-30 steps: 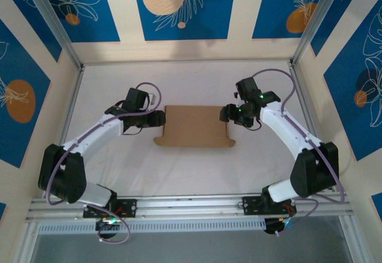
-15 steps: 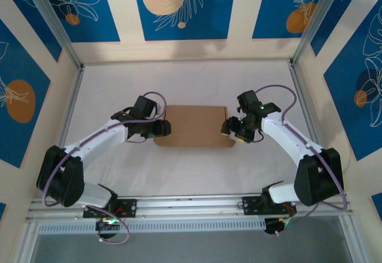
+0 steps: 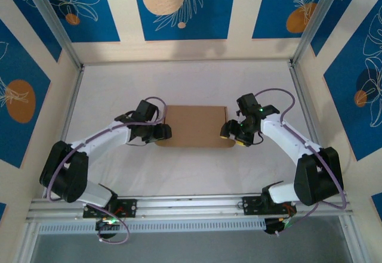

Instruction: Fold the paper box

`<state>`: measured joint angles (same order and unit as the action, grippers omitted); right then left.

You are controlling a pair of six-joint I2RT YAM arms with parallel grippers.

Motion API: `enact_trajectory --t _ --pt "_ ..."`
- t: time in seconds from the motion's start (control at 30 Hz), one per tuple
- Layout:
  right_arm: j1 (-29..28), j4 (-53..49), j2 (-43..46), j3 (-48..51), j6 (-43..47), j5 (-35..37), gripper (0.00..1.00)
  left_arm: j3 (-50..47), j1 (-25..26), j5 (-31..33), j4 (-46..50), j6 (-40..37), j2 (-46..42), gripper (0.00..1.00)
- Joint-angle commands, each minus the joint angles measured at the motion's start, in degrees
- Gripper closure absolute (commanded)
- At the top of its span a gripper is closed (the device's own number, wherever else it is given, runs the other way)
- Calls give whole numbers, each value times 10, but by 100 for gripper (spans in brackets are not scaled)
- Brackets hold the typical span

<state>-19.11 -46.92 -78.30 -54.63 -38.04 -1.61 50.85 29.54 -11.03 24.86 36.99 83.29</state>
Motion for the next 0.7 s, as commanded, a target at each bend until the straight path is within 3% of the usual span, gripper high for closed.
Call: enact_trajectory --t 0.0,0.47,0.67 --pt "-2 -2 -13 11 -1 -21 28 -11 3 -22 -4 12 11 41" --pt "3 105 -83 42 -13 -108 29 -34 2 -77 -78 54 60 42" --pt "6 152 -105 57 -18 -156 35 -40 0 -110 -119 79 72 44"
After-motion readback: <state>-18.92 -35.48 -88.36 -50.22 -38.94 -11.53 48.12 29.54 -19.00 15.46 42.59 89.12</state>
